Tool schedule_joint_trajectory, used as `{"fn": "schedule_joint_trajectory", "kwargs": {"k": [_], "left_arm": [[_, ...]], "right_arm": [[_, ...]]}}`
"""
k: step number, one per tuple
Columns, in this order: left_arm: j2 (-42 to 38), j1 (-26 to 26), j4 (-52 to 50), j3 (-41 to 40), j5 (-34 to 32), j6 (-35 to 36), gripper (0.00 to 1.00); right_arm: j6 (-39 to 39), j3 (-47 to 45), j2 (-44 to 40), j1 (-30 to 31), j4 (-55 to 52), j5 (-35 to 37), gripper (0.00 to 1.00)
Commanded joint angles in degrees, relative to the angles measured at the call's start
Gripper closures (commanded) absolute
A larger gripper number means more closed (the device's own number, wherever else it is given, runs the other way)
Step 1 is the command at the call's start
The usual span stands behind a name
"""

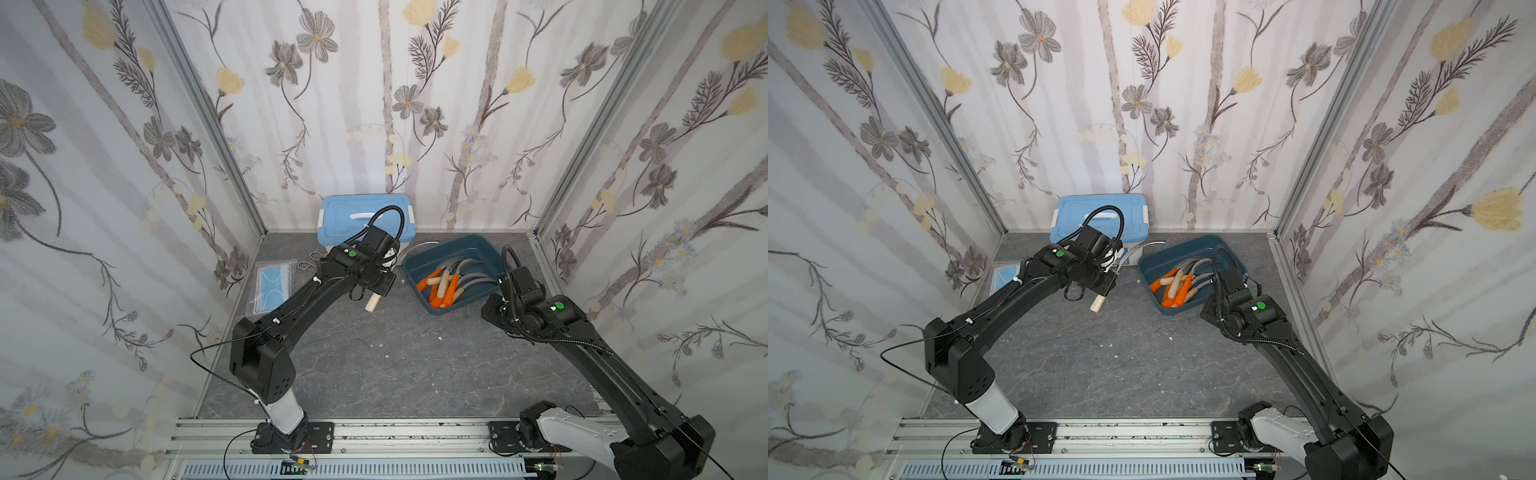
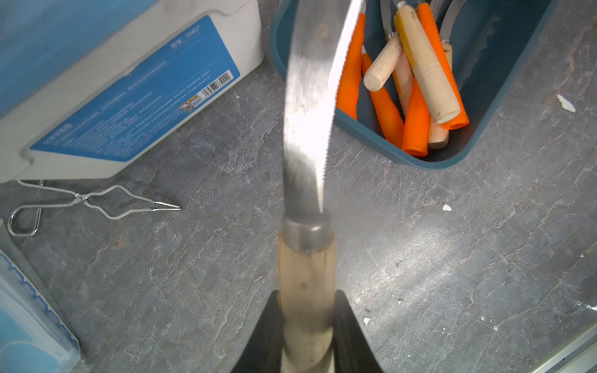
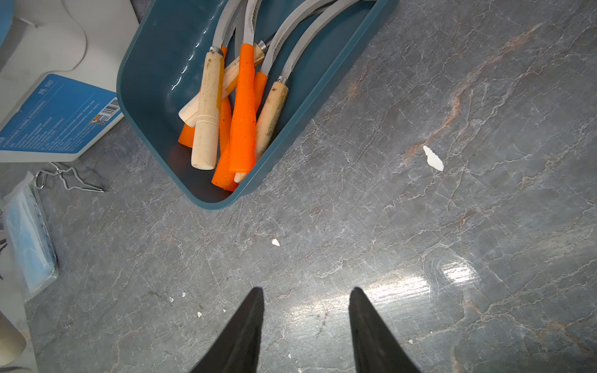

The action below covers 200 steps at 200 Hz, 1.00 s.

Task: Put small sickles into storage boxes
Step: Place the sickle in the storage box.

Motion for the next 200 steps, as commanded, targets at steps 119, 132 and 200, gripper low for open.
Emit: {"fn": "schedule_joint_trajectory", "kwargs": {"k": [119,132,200], "left_arm": [[25.33,-1.65,-4.28,37.56,1.73,3.27,0.97],[27.25,-2.0,-4.41,40.22,1.74,3.27,0.97],[34.77,-3.77,-1.23,47.72,2.61,3.38,0.97]], "right_arm": [[6.18,-5.2,-9.65,0.21,-3.06,1.7,0.54],[6.67,-5.62,-10.48,0.17,-3.4,1.64,0.54],[8.33,-5.76,-12.44,0.32,-5.68,1.26,0.54]]}}
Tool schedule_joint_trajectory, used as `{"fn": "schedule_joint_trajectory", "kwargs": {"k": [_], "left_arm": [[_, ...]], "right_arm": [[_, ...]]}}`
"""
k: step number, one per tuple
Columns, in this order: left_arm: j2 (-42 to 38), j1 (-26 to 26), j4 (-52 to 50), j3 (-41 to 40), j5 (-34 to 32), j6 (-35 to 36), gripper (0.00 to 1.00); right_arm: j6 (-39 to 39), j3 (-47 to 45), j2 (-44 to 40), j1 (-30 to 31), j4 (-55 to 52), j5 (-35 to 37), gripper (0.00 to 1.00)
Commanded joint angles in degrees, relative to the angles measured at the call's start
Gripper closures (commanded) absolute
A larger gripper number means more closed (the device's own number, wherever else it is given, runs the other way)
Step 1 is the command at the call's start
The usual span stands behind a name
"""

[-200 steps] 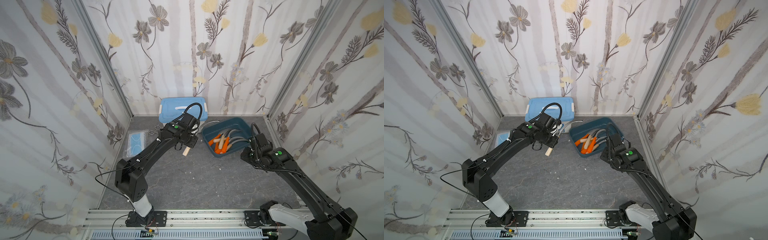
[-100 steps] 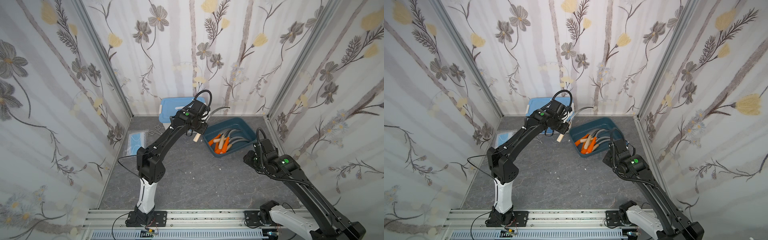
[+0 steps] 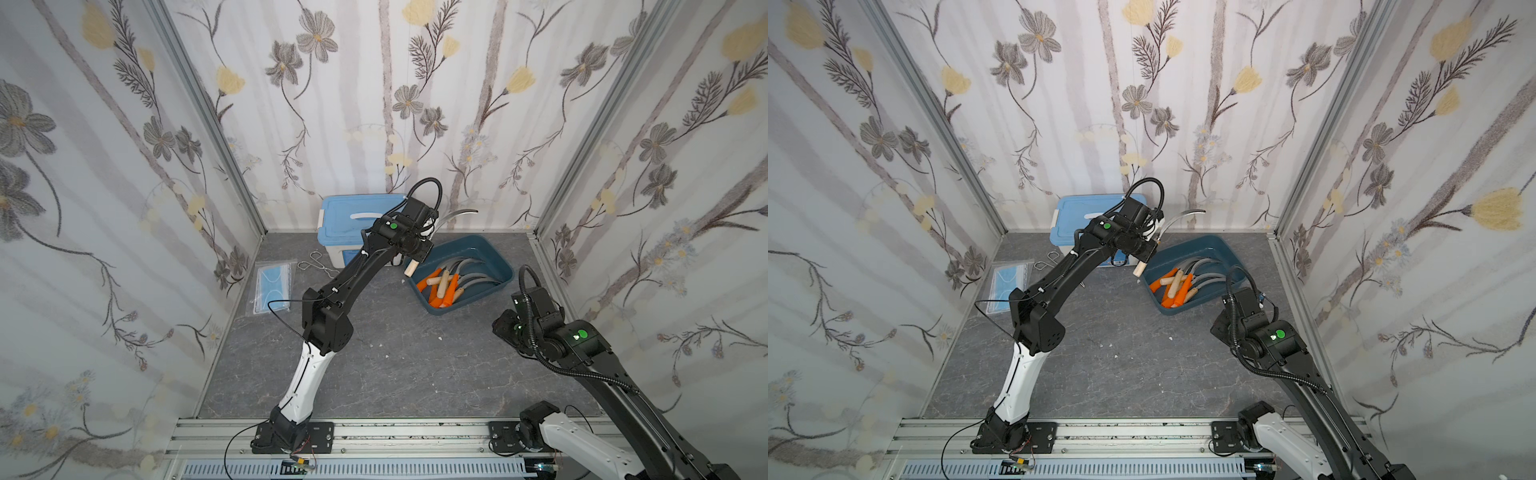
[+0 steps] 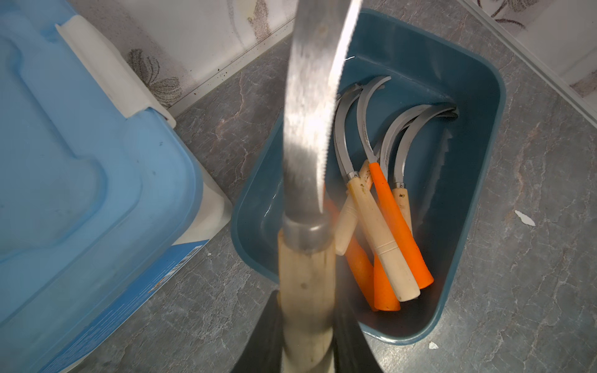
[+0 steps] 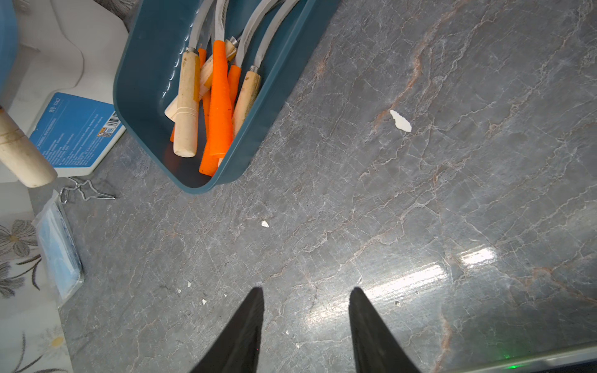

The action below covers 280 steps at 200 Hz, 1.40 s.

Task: Put small sickles into storage boxes
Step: Place the sickle in the storage box.

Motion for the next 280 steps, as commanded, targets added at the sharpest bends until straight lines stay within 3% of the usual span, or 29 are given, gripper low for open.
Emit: {"fn": "schedule_joint_trajectory", "kwargs": {"k": [1,182,280], "left_arm": [[1.72,-0.64,2.83,1.81,0.39,1.09,0.97],[10.57,-3.42,11.73,4.03,-2.18,-1.51,0.95],[13.99,-3.74,11.26,4.03,-2.27,-1.45,0.95]], "right_arm": [[1.52,0.06,-0.66,0.07,-0.75,0.86,0.54],[6.28,-0.56,-5.43,0.56,-5.99,1.66,0.54],[8.06,-0.12,-6.28,1.55,-7.32,2.18,0.55]]}}
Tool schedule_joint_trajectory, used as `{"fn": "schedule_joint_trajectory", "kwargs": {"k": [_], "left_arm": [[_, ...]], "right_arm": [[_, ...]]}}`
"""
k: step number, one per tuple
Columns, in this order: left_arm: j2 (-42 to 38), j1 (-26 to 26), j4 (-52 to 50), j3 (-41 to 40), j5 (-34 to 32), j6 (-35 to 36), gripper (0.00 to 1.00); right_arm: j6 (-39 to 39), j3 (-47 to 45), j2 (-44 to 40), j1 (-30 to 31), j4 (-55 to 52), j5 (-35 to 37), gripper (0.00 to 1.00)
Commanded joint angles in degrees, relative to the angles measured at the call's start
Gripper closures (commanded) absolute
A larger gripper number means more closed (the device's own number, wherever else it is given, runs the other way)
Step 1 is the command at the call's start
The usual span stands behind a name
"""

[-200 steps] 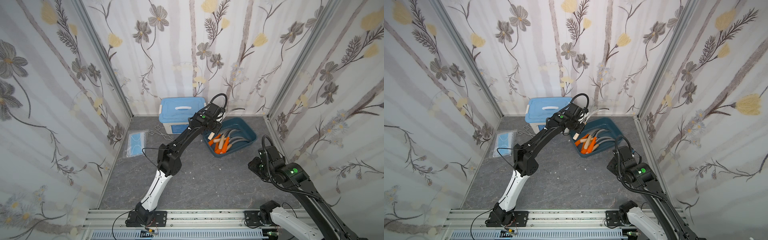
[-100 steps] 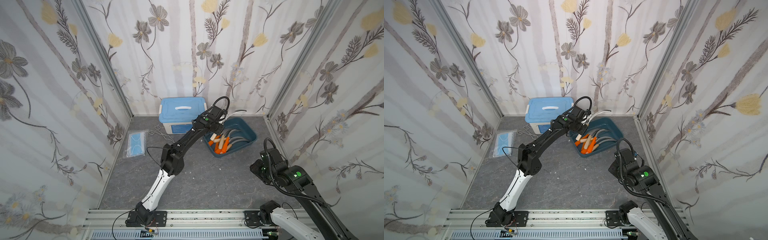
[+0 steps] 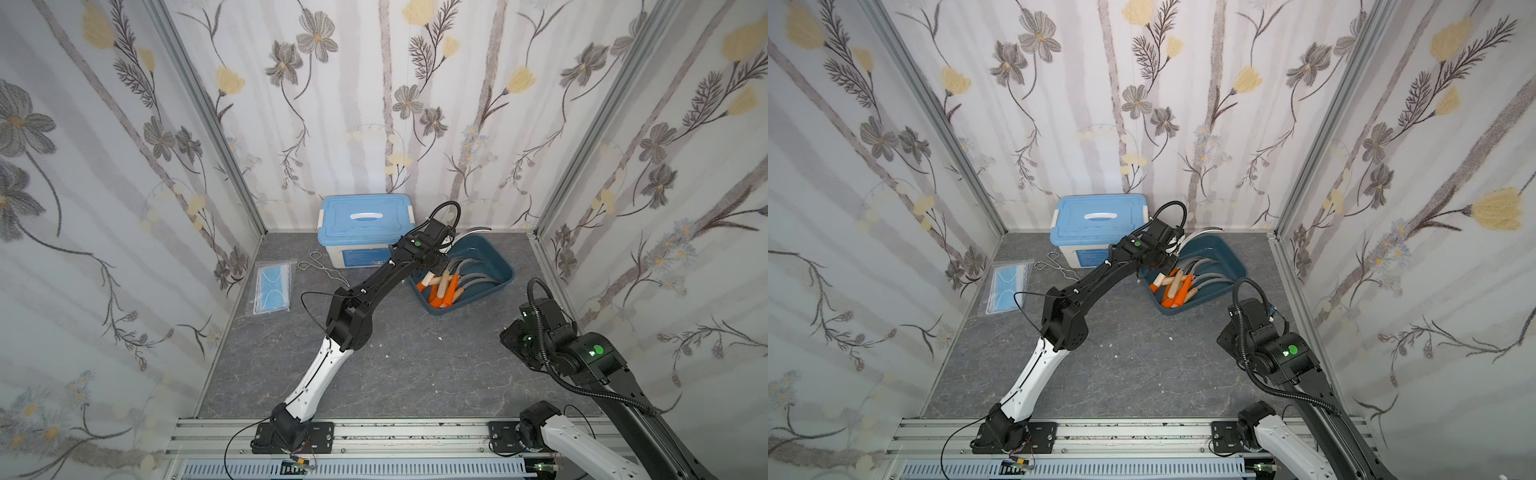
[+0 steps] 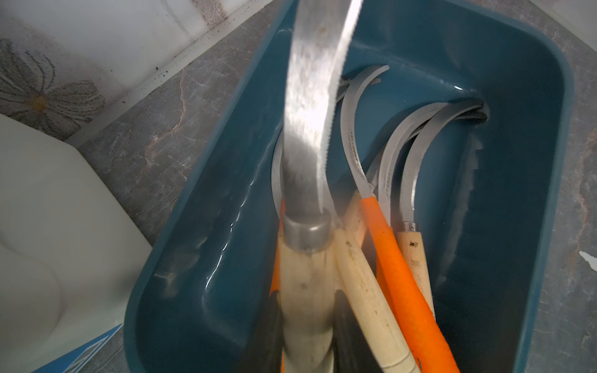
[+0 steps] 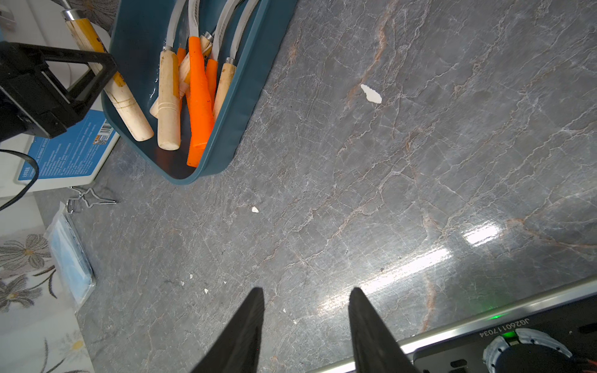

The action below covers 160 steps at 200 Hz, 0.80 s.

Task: Put small sickles into storage boxes
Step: Place the sickle in the storage box.

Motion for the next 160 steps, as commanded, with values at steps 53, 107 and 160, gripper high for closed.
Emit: {"fn": "schedule_joint_trajectory", "kwargs": {"k": [53,107,160], "left_arm": [[2.14,-0.07,1.42,0.78,-0.64,-1.29,0.94],[2.9,-0.06,1.07,0.83,-1.16,-0.41,0.94],[3.39,-0.06,0.4,0.86,-0.2,1.03,0.93]], "right_arm": [[2.75,0.14,-1.35,0.7,-1.66,1.83,0.54],[2.76,0.14,-0.94,0.87,-1.37,1.94,0.54],[2.51,0.14,-0.07,0.93,-0.74,1.75,0.54]]}}
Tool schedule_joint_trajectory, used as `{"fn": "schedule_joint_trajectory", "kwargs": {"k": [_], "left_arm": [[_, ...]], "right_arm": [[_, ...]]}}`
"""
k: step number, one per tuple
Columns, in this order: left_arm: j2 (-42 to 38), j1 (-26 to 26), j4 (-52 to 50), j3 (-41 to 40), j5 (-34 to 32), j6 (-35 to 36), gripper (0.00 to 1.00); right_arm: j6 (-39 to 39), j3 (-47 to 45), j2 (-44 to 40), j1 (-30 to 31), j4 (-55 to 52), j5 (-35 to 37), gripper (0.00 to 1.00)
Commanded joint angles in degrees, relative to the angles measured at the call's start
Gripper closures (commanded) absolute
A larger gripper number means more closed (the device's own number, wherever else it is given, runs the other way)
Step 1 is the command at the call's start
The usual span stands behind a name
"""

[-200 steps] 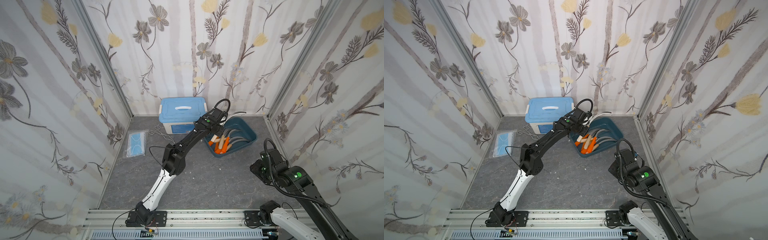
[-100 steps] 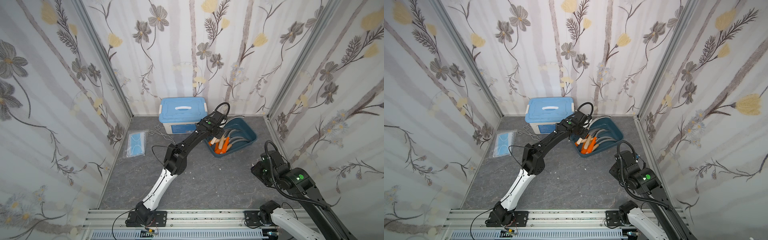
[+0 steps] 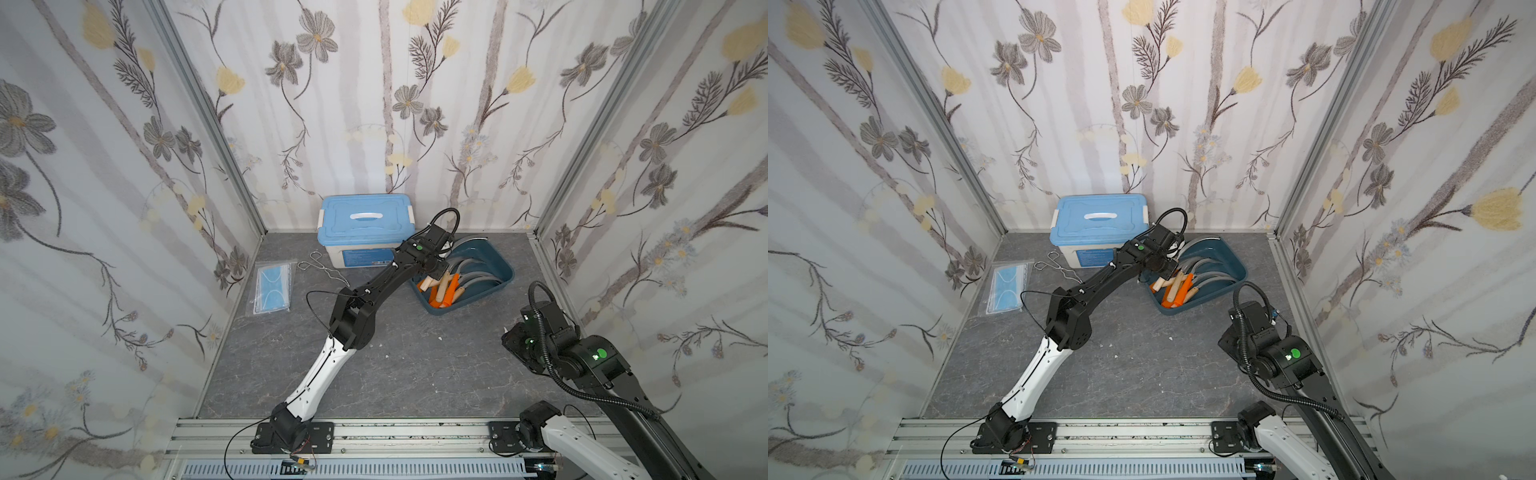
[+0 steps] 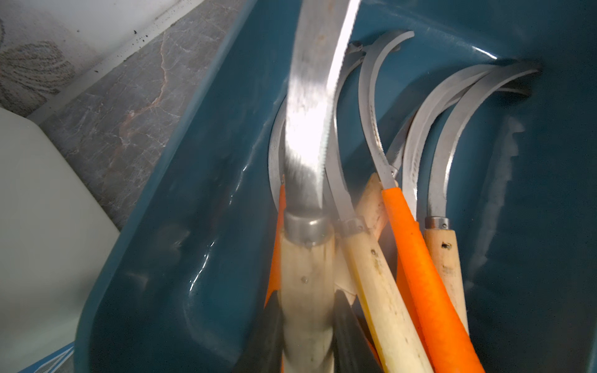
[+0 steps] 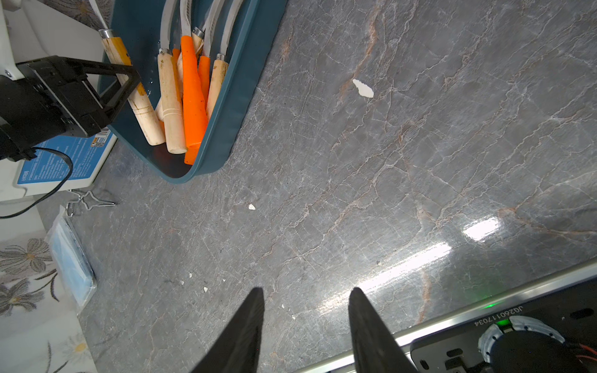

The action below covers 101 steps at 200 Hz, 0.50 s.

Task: Put small sickles into storage boxes
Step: Place the sickle in the storage box.

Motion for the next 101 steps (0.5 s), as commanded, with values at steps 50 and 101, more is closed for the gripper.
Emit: {"fn": "schedule_joint_trajectory", "kwargs": {"k": [50,101], "left_arm": [[0.66,-0.01,-1.33,0.45,1.75,2.83,0.87],[0.71,-0.02,-2.07,0.49,1.85,3.29,0.83]], "right_arm": [[0.37,-0.22,1.32,0.08,1.86,1.14,0.54],[0.19,-0.27,1.82,0.05,2.66,1.05,0.54]]}}
